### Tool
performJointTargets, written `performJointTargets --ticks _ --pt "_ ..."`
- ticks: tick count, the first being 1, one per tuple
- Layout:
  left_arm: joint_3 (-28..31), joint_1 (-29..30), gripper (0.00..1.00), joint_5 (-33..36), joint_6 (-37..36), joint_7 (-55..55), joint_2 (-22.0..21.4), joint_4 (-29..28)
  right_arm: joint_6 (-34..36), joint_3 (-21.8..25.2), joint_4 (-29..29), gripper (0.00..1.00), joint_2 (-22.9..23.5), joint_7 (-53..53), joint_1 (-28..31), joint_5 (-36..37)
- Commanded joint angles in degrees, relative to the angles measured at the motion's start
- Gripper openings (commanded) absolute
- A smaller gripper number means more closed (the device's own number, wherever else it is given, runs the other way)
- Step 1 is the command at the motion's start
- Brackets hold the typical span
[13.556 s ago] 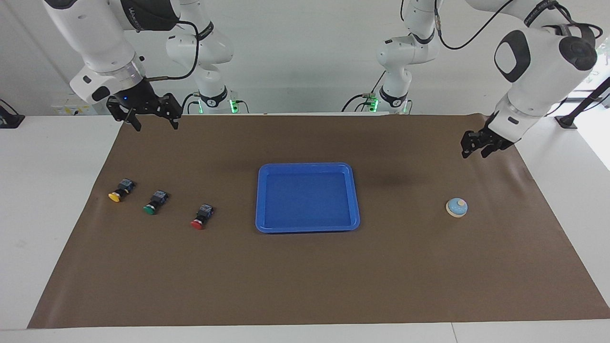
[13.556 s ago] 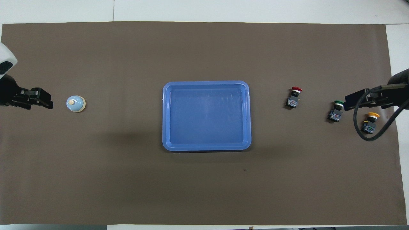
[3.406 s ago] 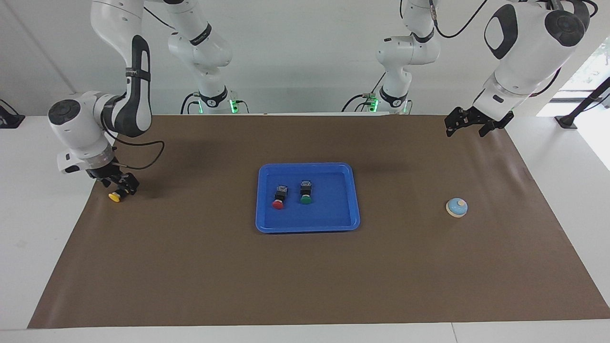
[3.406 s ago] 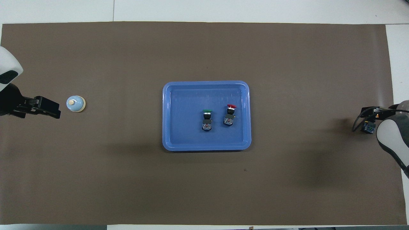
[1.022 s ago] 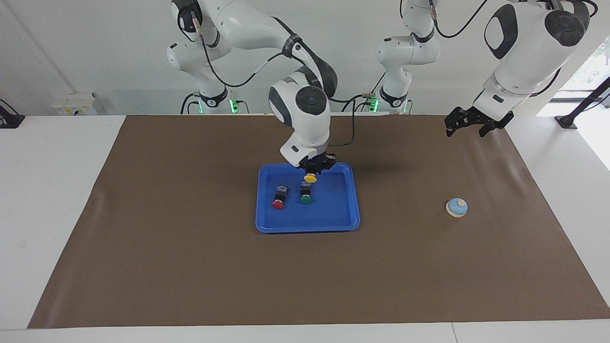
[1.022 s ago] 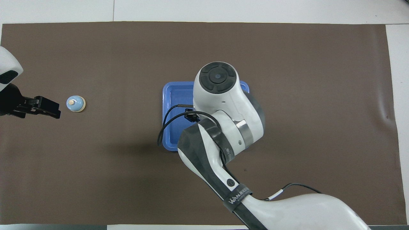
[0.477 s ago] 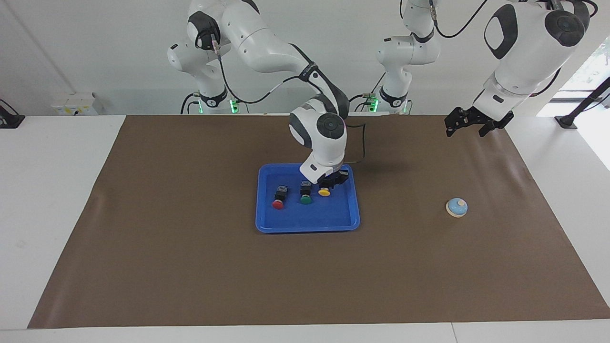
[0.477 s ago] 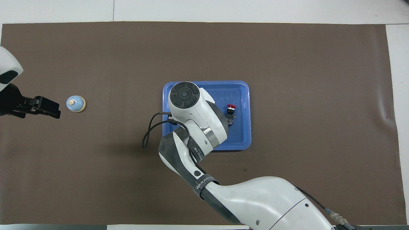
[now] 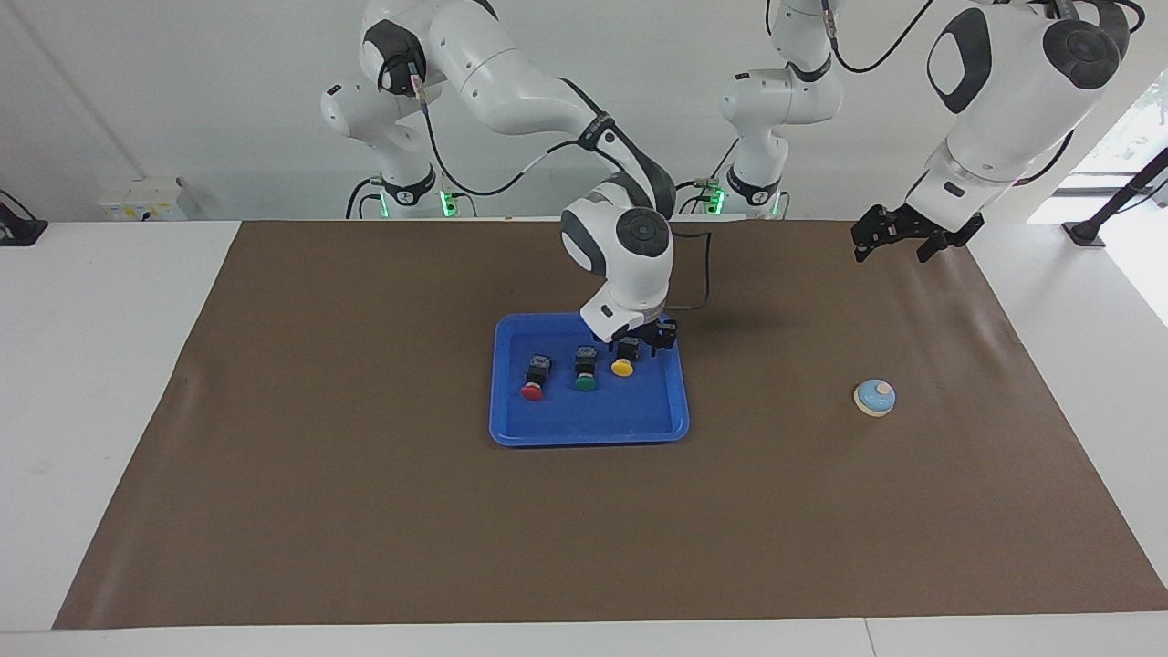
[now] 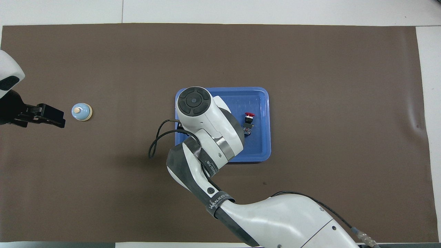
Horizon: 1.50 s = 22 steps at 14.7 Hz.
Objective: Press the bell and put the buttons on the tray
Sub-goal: 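Carry the yellow-capped button into the blue tray and release it, then withdraw the right gripper while the left gripper reaches the bell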
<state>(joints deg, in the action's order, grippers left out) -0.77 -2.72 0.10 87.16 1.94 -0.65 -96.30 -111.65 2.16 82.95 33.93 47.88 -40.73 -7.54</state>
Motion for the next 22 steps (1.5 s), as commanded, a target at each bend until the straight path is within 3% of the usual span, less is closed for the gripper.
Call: performJointTargets --ticks 1,4,7,8,9,10,11,17,22 --pt "0.16 -0.09 1.00 0.08 -0.41 -0.62 -0.23 0.41 5.20 2.84 -0.24 1.00 -4.57 0.46 1.09 0.77" --pt "0.16 -0.09 1.00 0.08 -1.02 -0.62 -0.32 0.41 10.30 5.74 0.02 1.00 -10.28 -2.86 4.68 0.95" --pt "0.33 0.43 1.00 0.08 0.90 -0.62 -0.85 0.06 15.13 5.75 0.11 1.00 -15.11 -11.99 12.76 0.95" --pt "0.33 1.22 0.81 0.16 3.26 -0.36 -0.76 -0.03 16.45 5.75 0.11 1.00 -16.26 -15.68 15.22 1.04" --pt "0.33 1.40 0.39 0.16 4.67 -0.70 -0.76 -0.29 17.86 5.83 0.11 1.00 -17.40 -19.89 17.76 1.21" --pt "0.33 1.40 0.10 0.08 5.47 -0.71 -0.85 -0.90 18.92 5.84 0.11 1.00 -18.28 -24.63 20.05 2.00" --pt "0.33 1.41 0.00 0.16 5.74 -0.62 -0.85 -0.91 19.54 5.84 0.20 1.00 -19.25 -29.47 22.08 2.87" --pt "0.33 1.76 0.00 -0.01 10.03 0.00 -0.59 -5.02 24.80 5.83 0.28 1.00 -23.03 -47.95 31.93 4.03" --pt "0.25 4.12 0.00 -0.36 18.29 2.88 5.38 -7.15 29.73 5.75 1.34 1.00 -27.86 -50.87 34.31 6.22"
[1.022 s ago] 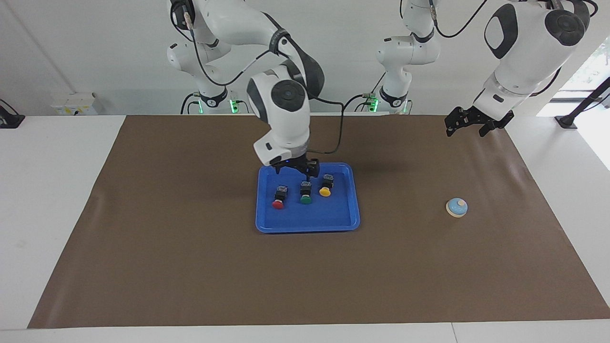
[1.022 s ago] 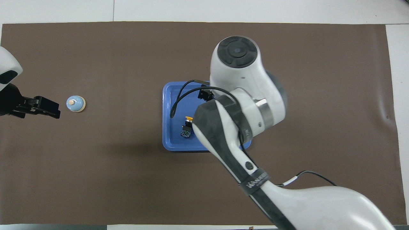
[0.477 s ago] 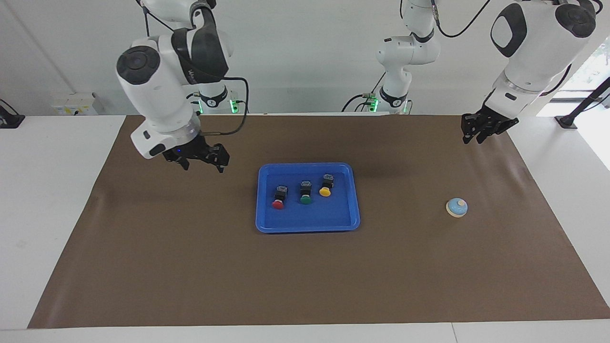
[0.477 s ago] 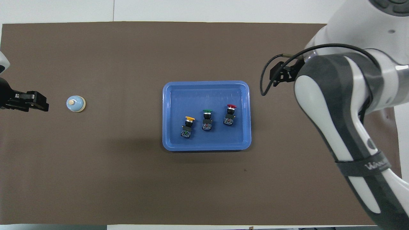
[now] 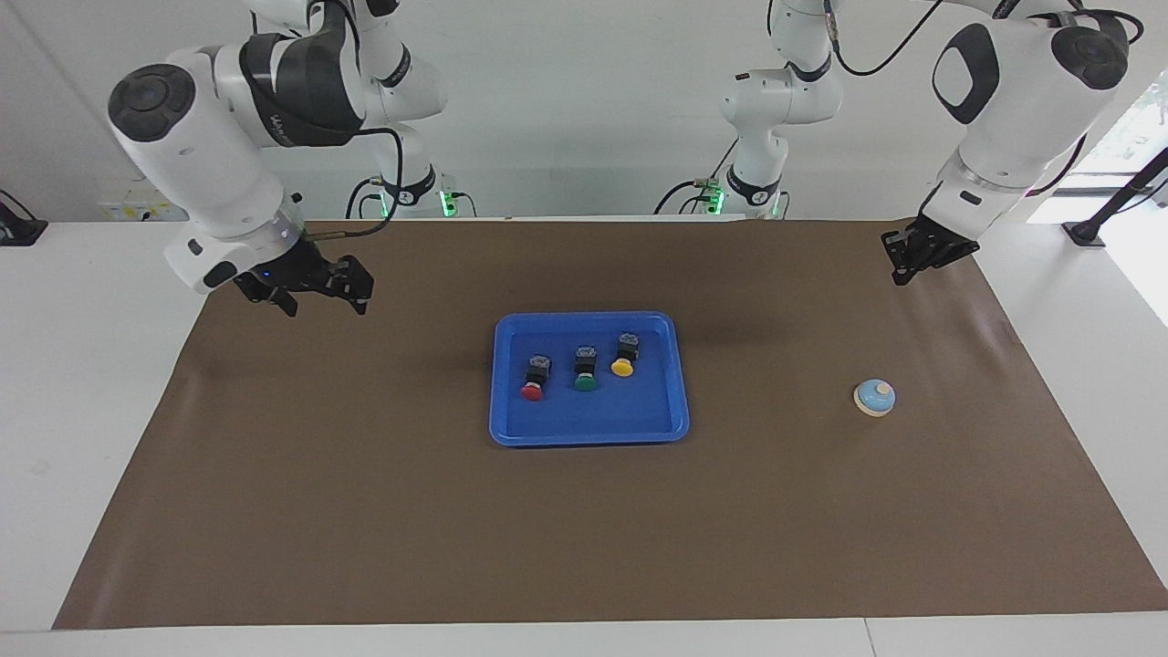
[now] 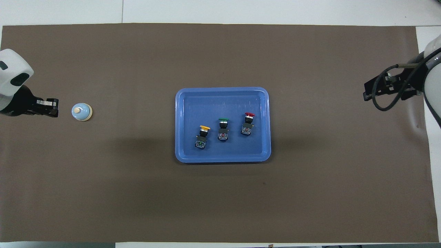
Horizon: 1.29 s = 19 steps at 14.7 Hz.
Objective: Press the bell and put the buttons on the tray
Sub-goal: 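Withdraw the right gripper while the left gripper reaches the bell, then press down on the round bell with the left gripper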
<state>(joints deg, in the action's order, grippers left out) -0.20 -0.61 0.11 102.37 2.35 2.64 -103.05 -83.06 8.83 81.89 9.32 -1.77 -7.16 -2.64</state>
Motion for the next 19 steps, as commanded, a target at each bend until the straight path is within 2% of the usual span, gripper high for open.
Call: performJointTargets --ticks 1,3,5,9,13,19 --pt "-0.32 3.15 0.00 -0.37 4.84 4.05 3.67 -0.48 1.84 -1.01 3.18 1.00 -4.47 -1.22 0.83 2.02" --pt "-0.24 3.77 0.00 -0.29 8.70 4.94 5.27 -2.31 1.76 -1.53 5.03 1.00 -6.84 -1.31 1.53 3.42" --pt "-0.32 3.86 0.00 -0.29 15.90 4.94 4.92 -7.40 0.97 -2.15 8.10 1.00 -9.48 -1.22 1.97 4.04" --pt "-0.32 3.86 0.00 -0.29 20.49 5.03 5.27 -10.32 -1.14 -9.08 8.29 1.00 -9.41 -1.04 8.74 4.04" --pt "-0.24 4.21 0.00 -0.29 22.44 5.03 5.45 -13.05 -1.14 -9.53 7.76 1.00 -9.40 -1.13 9.36 4.04" --pt "-0.24 5.54 0.00 -0.29 28.85 5.12 10.81 -12.44 -1.23 -10.06 7.85 1.00 -9.58 -1.30 9.89 4.04"
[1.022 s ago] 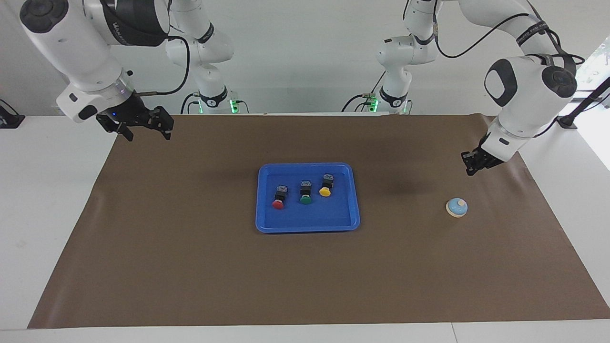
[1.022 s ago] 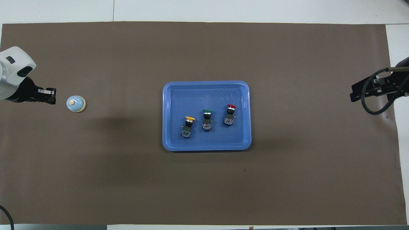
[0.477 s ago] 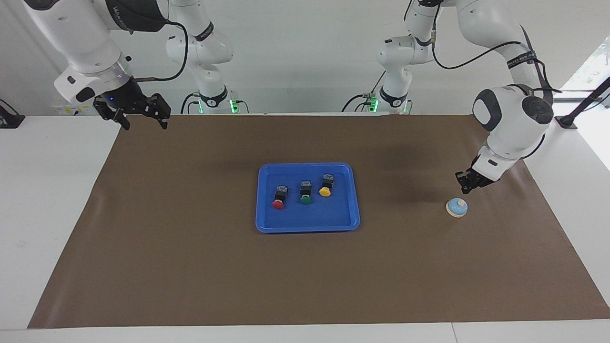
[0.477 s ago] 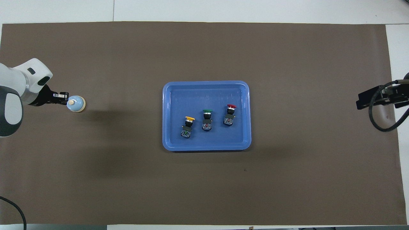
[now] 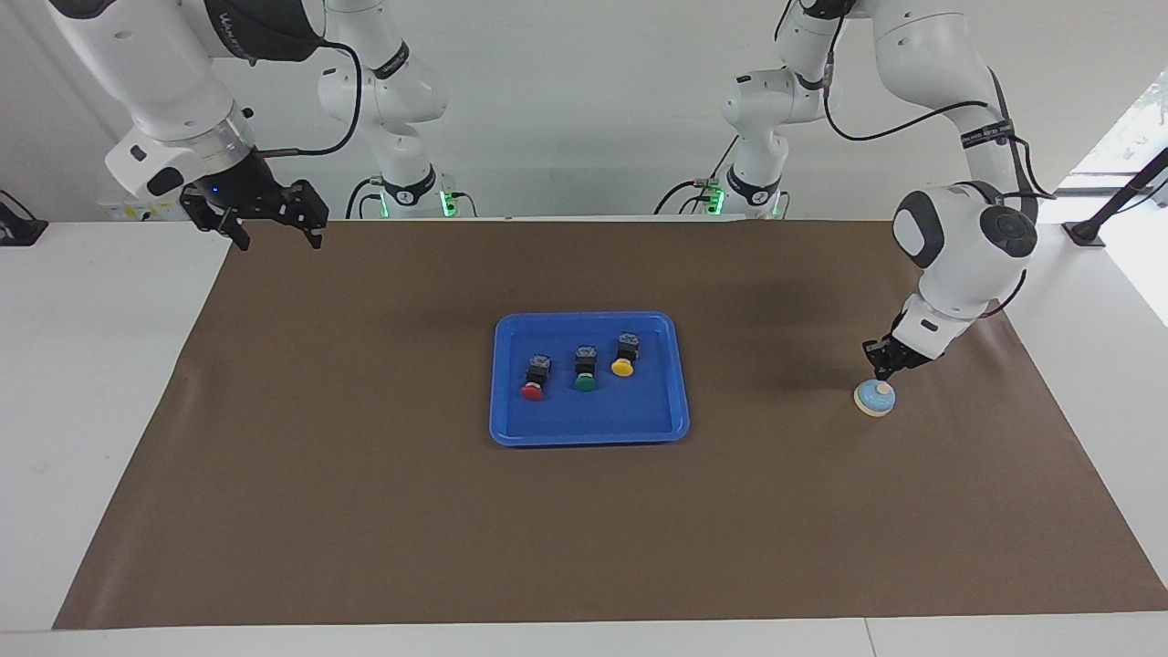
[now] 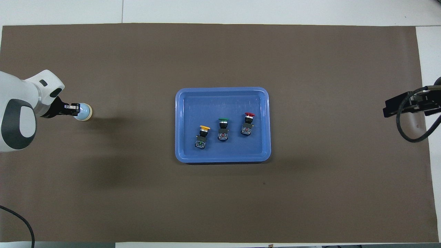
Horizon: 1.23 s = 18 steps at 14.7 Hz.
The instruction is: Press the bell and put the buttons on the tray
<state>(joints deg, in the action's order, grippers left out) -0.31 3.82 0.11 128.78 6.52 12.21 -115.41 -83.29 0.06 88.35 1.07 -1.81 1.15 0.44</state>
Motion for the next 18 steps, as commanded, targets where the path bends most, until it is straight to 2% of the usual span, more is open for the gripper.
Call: performJointTargets --ticks 1,3,5,9,14,18 --pt "-0.13 0.75 0.00 -0.29 2.70 0.87 1.33 -0.25 -1.00 -1.29 1.39 1.00 -1.25 -1.27 1.57 0.96" --pt "-0.13 0.75 0.00 -0.29 3.40 0.95 2.11 -0.60 -1.00 -1.29 1.39 1.00 -1.33 -1.09 1.48 0.96" --pt "-0.13 0.75 0.00 -0.20 0.79 1.04 2.29 0.53 -1.00 -1.29 1.65 1.00 -1.42 -0.74 1.13 0.79" --pt "-0.13 -1.00 0.00 -0.11 -12.99 0.43 1.51 10.45 -0.03 -1.20 1.65 1.00 -1.51 -1.00 1.48 0.61" --pt "-0.13 -3.65 0.00 0.15 -27.60 -1.42 -1.12 19.86 -0.03 -1.20 1.74 1.00 -1.51 -1.00 1.39 0.61" --pt "-0.30 -3.73 0.00 0.15 -34.55 -1.60 -4.90 22.51 -0.03 -1.20 1.65 1.00 -1.51 -1.00 1.39 0.61"
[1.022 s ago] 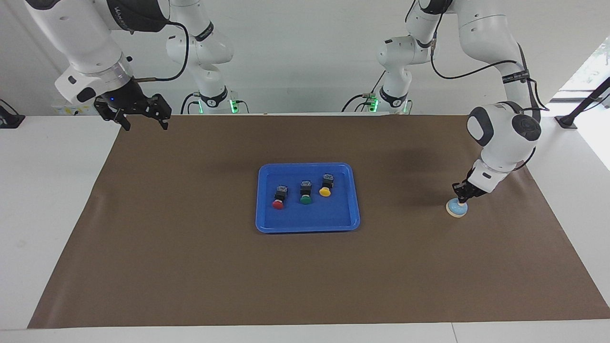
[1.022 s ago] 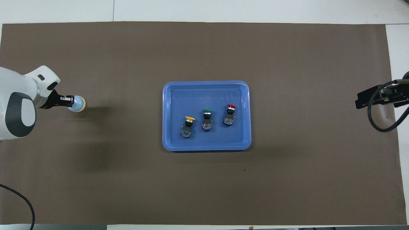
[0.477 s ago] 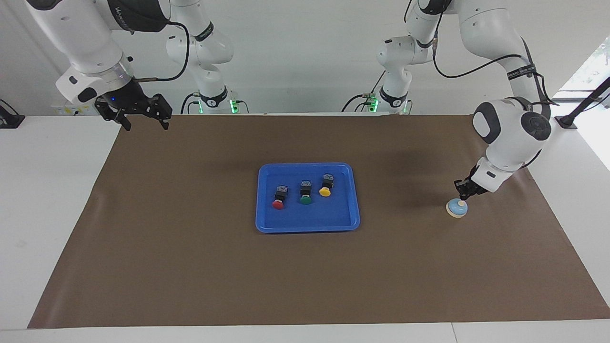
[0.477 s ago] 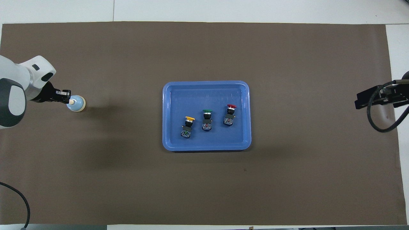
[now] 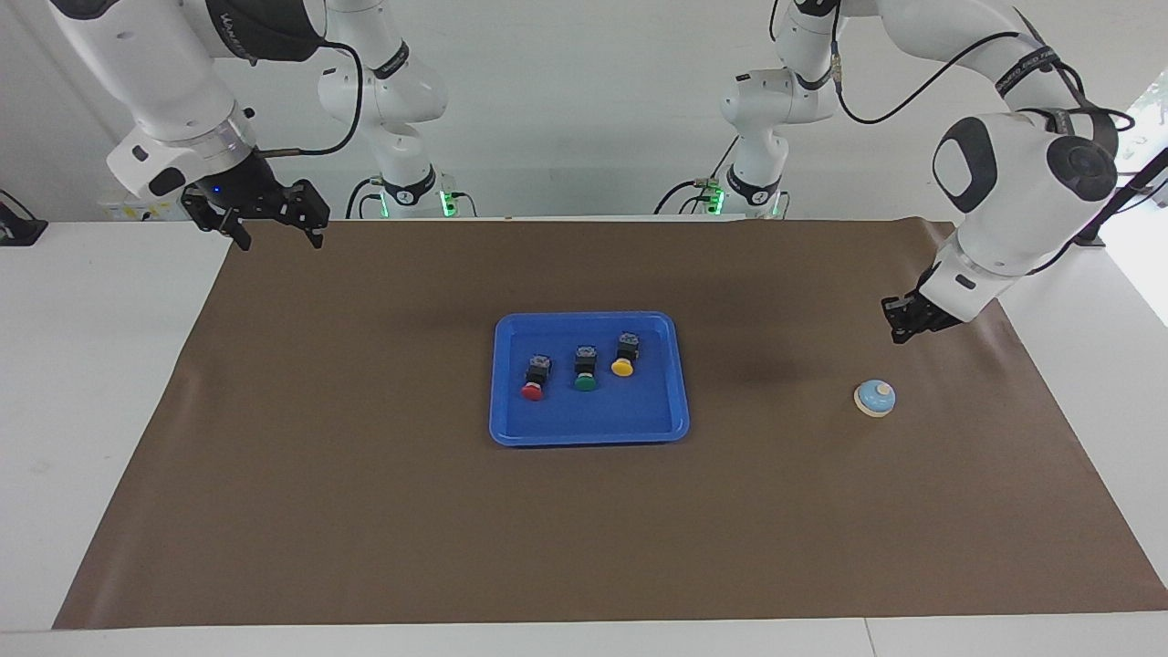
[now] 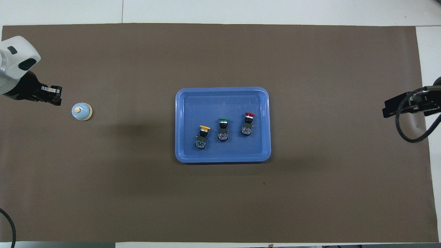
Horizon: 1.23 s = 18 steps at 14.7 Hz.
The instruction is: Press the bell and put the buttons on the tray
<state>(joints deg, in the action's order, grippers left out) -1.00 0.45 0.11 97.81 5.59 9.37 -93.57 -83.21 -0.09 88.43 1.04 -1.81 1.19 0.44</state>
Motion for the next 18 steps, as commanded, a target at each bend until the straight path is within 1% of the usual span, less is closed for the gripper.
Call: performJointTargets --ticks 1,3,6,7,8,10,12,15,17,18 --pt "0.30 -0.37 0.00 0.15 -5.33 -0.67 -3.29 0.75 -0.11 -1.05 1.57 1.00 -1.48 -1.00 1.36 0.61" --pt "0.04 -0.45 0.00 -0.20 -7.88 -0.75 -5.76 0.93 -0.11 -1.05 1.66 1.00 -1.48 -1.00 1.36 0.61" --pt "-0.84 -1.07 0.00 -0.11 -10.53 -0.67 -8.22 0.67 -0.11 -1.05 1.66 1.00 -1.48 -1.00 1.36 0.61" --pt "-0.84 -1.07 0.39 -0.11 -9.58 -0.23 -8.58 -0.29 -0.11 -1.05 1.66 1.00 -1.48 -1.00 1.36 0.70" --pt "-0.76 -1.07 0.99 -0.11 -9.39 -0.84 -9.28 -1.69 -0.11 -1.05 1.57 1.00 -1.48 -1.00 1.36 0.61" --pt "-0.67 -1.16 1.00 0.15 -9.74 -0.93 -9.55 -1.88 -0.11 -1.05 1.57 1.00 -1.48 -1.00 1.36 0.61" --pt "-0.58 -0.98 1.00 0.59 -10.62 -2.15 -9.46 -0.75 -0.11 -1.05 1.66 1.00 -1.48 -1.00 1.36 0.61" --pt "-0.49 -0.98 1.00 0.42 -13.69 -2.25 -9.46 0.05 -0.11 -1.05 1.66 1.00 -1.48 -1.00 1.36 0.61" --pt "-0.67 -1.16 1.00 0.42 -16.94 -2.25 -8.94 2.41 -0.02 -1.05 1.66 1.00 -1.48 -0.92 1.36 0.61" --pt "-0.67 -1.24 1.00 0.33 -17.21 -2.25 -9.19 2.34 -0.11 -1.05 1.57 1.00 -1.48 -1.00 1.36 0.61"
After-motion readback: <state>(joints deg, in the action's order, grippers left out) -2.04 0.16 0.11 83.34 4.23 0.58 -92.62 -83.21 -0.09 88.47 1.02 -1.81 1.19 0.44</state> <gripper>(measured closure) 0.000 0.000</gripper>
